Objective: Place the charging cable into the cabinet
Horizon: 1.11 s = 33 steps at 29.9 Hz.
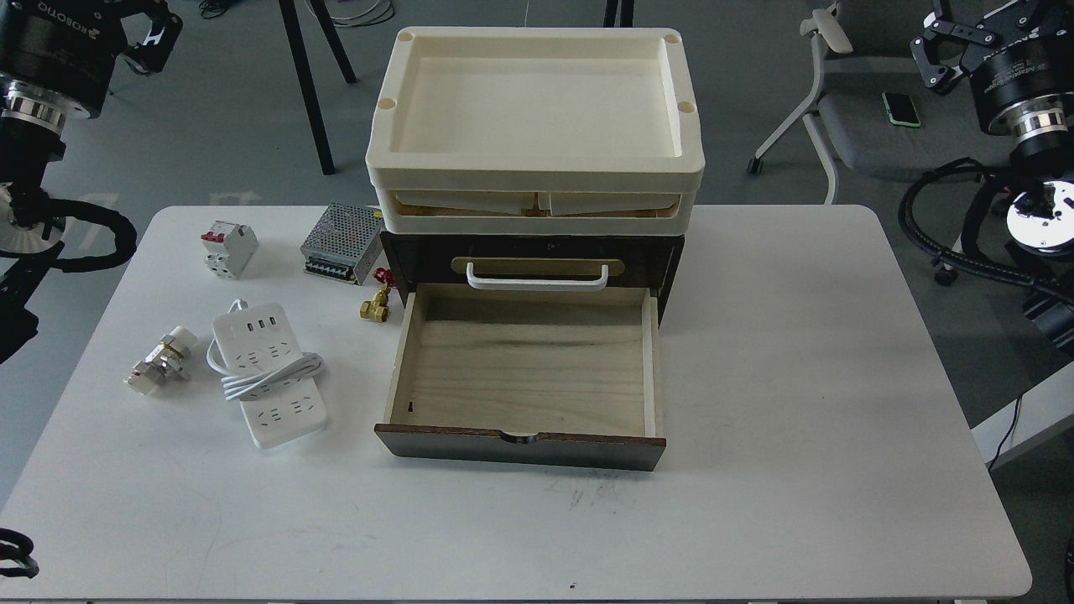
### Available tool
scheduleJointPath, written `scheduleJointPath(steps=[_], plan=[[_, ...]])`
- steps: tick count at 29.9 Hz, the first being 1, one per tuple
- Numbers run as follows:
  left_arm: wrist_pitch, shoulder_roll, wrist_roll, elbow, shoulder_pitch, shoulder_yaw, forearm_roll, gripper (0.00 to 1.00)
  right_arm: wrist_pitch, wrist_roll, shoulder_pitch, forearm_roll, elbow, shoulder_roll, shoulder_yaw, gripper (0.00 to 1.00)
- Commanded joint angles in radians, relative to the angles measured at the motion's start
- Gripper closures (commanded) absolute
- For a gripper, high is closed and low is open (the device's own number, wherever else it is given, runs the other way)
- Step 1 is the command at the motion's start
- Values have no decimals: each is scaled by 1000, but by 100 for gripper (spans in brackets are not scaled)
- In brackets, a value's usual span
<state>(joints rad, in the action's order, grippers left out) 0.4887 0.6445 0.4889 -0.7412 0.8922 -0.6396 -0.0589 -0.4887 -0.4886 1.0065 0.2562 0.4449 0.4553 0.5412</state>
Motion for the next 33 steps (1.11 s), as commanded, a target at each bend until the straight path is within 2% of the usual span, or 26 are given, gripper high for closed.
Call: scheduleJointPath(steps=[1,5,10,16,19,23,27,30,33], plan=[[0,-16,0,0,1,-21,1,0,0,0,-3,0,-2,-1,-3,0],[0,-11,0,3,4,-34,-2,0,0,0,-3,0,-2,-1,0,0],[0,-16,0,104,-10,-49,-45,0,0,0,-2,0,14,14,-3,0],[0,-89,0,112,-29,-71,-130,0,0,0,9,0,17,14,-1,0],[0,-89,0,79,-33,-110,-139,0,0,0,11,0,17,14,-1,0],[0,-25,0,-75,-85,-189,-134,0,0,0,7,0,15,28,2,0],[0,125,0,-289,-98,-135,-95,0,0,0,1,0,17,46,16,0],[0,249,0,-481,-84,-43,81,0,0,0,-2,2,17,51,17,0],[0,351,0,-665,-70,-15,400,0,0,0,-5,2,17,77,19,0]])
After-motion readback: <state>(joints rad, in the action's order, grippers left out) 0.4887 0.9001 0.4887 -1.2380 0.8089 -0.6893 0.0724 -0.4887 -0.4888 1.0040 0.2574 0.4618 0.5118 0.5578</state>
